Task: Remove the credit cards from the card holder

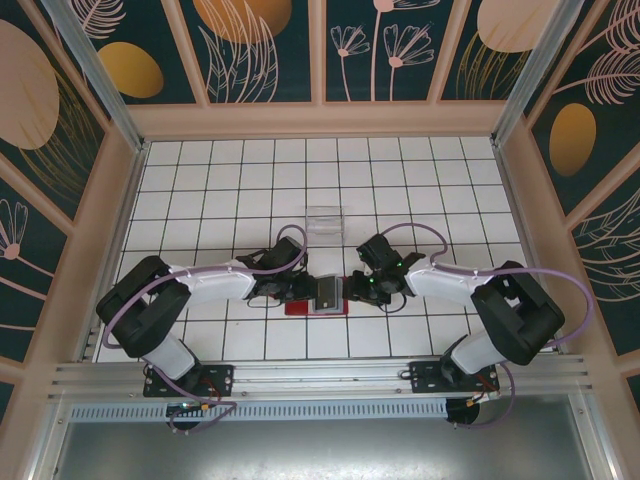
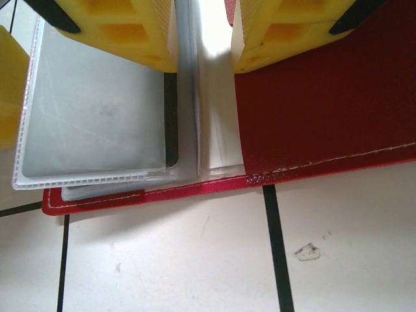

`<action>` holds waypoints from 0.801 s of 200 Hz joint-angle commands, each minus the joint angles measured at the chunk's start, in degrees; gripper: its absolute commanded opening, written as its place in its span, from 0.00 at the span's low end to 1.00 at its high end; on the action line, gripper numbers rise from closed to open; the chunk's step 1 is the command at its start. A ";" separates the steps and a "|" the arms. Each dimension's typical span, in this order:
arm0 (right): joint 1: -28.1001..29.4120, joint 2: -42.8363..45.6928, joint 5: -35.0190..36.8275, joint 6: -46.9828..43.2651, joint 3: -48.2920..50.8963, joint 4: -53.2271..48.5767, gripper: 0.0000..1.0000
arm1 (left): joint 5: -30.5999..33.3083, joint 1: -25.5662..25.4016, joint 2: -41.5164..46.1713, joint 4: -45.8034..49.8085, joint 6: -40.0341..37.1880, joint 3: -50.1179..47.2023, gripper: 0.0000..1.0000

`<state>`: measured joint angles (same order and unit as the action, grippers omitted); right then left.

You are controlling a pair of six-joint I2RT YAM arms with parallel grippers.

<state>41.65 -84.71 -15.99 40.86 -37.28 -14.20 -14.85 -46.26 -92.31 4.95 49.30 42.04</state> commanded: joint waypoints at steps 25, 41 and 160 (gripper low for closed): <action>0.27 -3.98 0.52 -0.79 1.24 -1.25 0.43 | -0.90 0.03 -1.17 -0.29 -0.57 1.20 0.29; 0.36 -4.24 0.37 -0.79 1.15 -1.20 0.43 | -0.64 0.04 -0.50 0.08 -0.58 1.37 0.29; 0.45 -4.54 0.26 -0.92 1.42 -0.95 0.42 | -1.34 0.03 1.06 0.13 -0.43 2.11 0.25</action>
<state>41.58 -85.30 -16.10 40.86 -37.89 -15.03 -15.40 -46.26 -92.33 4.60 49.28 42.74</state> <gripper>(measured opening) 0.421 0.233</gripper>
